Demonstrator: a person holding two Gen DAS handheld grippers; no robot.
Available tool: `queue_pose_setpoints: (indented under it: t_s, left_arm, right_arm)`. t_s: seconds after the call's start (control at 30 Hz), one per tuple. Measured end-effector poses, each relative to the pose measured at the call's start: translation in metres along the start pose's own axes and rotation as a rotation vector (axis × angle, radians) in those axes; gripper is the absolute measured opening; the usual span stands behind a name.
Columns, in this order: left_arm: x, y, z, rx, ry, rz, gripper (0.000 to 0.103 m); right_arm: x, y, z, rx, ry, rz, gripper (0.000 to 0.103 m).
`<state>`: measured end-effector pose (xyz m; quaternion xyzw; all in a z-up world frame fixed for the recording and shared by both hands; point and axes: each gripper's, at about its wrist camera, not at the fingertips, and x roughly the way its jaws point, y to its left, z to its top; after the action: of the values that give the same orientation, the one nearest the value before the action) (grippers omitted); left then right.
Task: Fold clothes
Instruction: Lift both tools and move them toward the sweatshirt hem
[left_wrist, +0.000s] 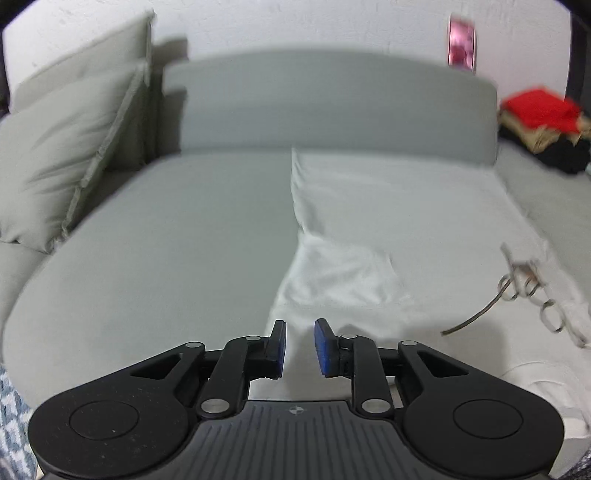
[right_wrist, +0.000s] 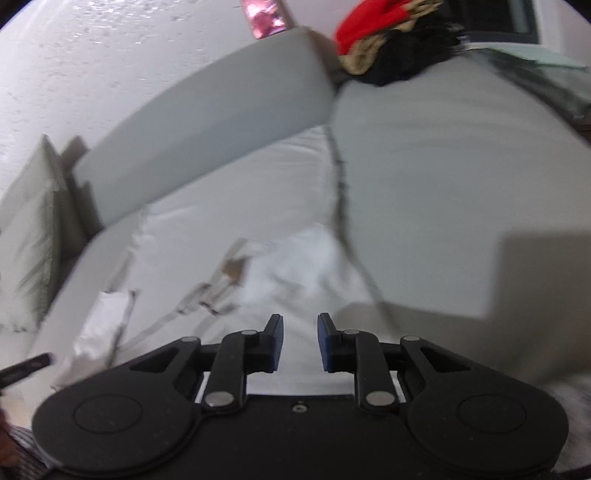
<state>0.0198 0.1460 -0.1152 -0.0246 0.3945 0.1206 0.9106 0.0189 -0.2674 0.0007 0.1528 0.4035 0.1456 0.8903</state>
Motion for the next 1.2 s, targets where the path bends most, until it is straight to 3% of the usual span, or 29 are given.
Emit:
queue_pose_setpoints:
  t_s: [0.07, 0.17, 0.33, 0.4, 0.53, 0.6, 0.7, 0.83, 0.93, 1.03, 1.13, 1.2]
  left_arm:
    - [0.022, 0.001, 0.0, -0.025, 0.111, 0.066, 0.023]
    - [0.012, 0.001, -0.005, -0.014, 0.138, 0.086, 0.024]
    - [-0.02, 0.001, -0.029, 0.009, 0.173, 0.122, 0.019]
    - [-0.038, 0.006, -0.036, -0.022, 0.116, 0.084, 0.017]
    - [-0.082, -0.005, -0.038, -0.032, -0.041, 0.039, 0.018]
    - [-0.09, -0.02, -0.035, -0.001, -0.068, -0.017, 0.02]
    - [-0.086, -0.056, -0.03, 0.091, -0.067, -0.064, 0.021]
    - [-0.061, -0.097, -0.027, 0.161, -0.021, -0.083, 0.028]
    - [-0.041, -0.108, -0.038, 0.187, 0.08, -0.057, 0.028]
    - [-0.046, -0.098, -0.055, 0.194, 0.131, -0.071, 0.027]
    - [-0.053, -0.074, -0.062, 0.123, 0.216, -0.125, 0.028]
    - [-0.059, -0.06, -0.064, 0.092, 0.204, -0.121, 0.025]
  right_arm:
    - [0.015, 0.006, 0.0, -0.019, 0.008, -0.008, 0.021]
    - [0.031, 0.005, -0.011, -0.037, 0.093, -0.032, 0.022]
    - [-0.008, 0.006, -0.029, -0.061, 0.183, -0.068, 0.022]
    - [-0.027, -0.001, -0.03, -0.001, 0.199, -0.042, 0.022]
    - [-0.065, -0.013, -0.024, 0.066, 0.067, 0.012, 0.022]
    - [-0.075, -0.012, -0.02, 0.069, 0.016, 0.019, 0.022]
    - [-0.065, 0.006, -0.017, 0.017, 0.039, 0.068, 0.02]
    - [-0.038, 0.048, -0.017, -0.096, 0.091, 0.086, 0.02]
    - [-0.019, 0.071, -0.019, -0.159, 0.124, 0.053, 0.02]
    - [-0.006, 0.071, -0.037, -0.175, 0.233, 0.036, 0.02]
    - [-0.016, 0.058, -0.061, -0.181, 0.316, 0.068, 0.019]
    - [-0.027, 0.05, -0.065, -0.158, 0.36, 0.071, 0.019]
